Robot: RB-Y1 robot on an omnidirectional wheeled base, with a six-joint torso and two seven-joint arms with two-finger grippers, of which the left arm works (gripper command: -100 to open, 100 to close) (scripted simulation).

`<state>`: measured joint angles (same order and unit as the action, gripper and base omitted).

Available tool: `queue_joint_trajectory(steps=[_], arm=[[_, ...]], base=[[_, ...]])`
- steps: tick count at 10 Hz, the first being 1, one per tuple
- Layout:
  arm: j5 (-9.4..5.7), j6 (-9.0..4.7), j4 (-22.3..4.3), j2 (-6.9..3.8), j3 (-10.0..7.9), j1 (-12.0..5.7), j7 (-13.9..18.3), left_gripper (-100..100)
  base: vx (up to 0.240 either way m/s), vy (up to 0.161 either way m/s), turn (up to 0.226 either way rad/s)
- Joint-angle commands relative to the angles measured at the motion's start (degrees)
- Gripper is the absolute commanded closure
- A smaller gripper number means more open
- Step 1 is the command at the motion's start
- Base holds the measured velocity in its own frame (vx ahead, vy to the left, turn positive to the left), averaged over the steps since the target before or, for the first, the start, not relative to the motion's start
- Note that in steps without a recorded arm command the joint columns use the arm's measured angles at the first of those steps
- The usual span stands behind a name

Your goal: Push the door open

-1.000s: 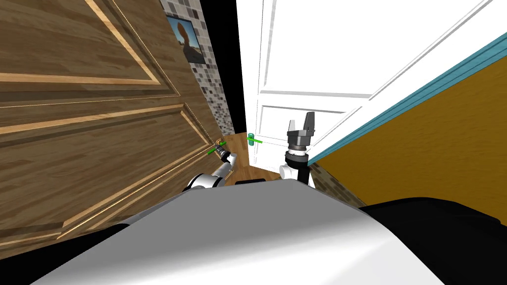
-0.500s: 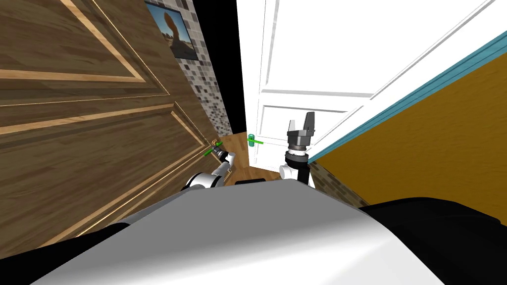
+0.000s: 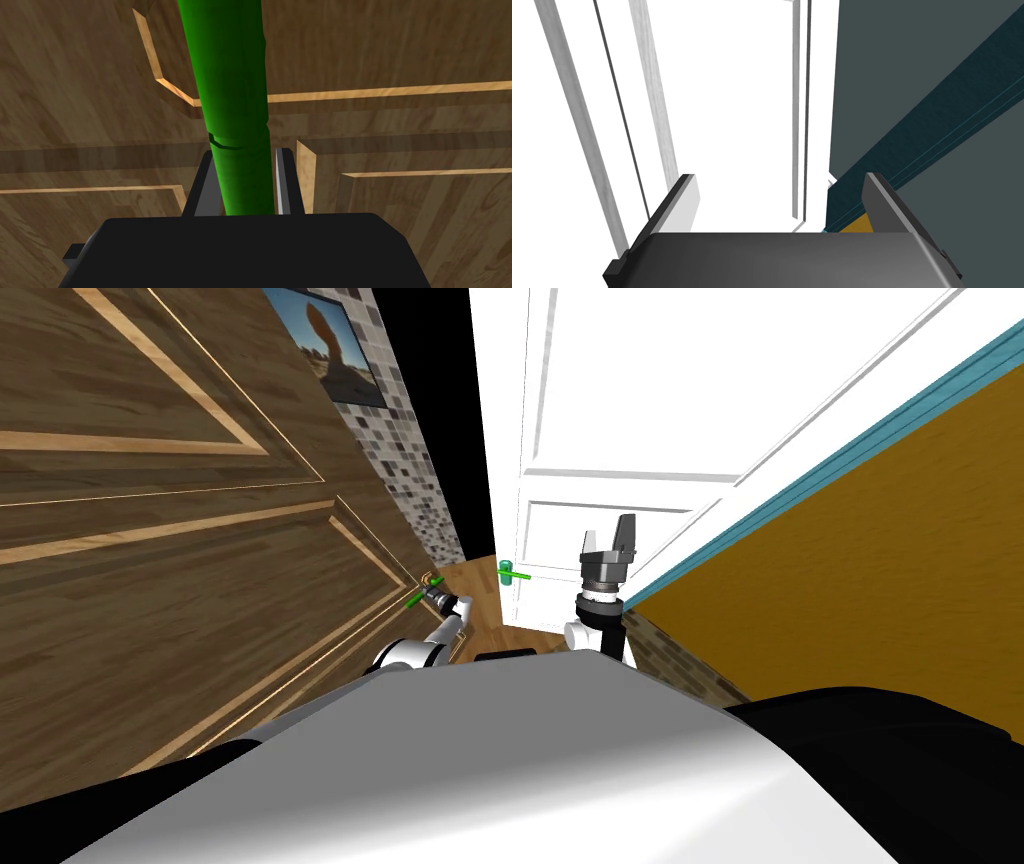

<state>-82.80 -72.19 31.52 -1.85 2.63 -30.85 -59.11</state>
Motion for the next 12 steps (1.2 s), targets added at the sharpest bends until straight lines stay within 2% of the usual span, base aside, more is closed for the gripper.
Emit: queue_joint_trajectory(steps=[1,6,7,8,9,10,11,12], arm=[[-1.05,-2.26,0.9,-0.46,-0.73,-0.22,-0.8,100],[-4.20,-6.97,0.8,-0.10,-2.55,-0.49,-1.8,100],[-5.19,-8.43,0.8,0.26,-3.11,-0.57,-2.1,100],[-5.19,-8.43,0.8,0.26,-3.11,-0.57,-2.1,100],[-6.18,-9.91,0.7,0.80,-3.69,-0.66,-2.4,100],[-5.82,-9.12,0.2,0.62,-3.53,-0.58,-2.0,100],[-7.07,-11.23,0.4,-0.42,-3.79,-0.48,-2.2,100],[-7.07,-11.23,0.4,-0.42,-3.79,-0.48,-2.2,100]], base=[[0.056,0.149,-0.183],[0.060,0.116,-0.135],[0.055,0.118,-0.175],[0.033,0.080,-0.093],[0.025,0.090,-0.120],[0.009,0.049,-0.032],[0.055,0.110,-0.115],[0.034,0.125,-0.099]])
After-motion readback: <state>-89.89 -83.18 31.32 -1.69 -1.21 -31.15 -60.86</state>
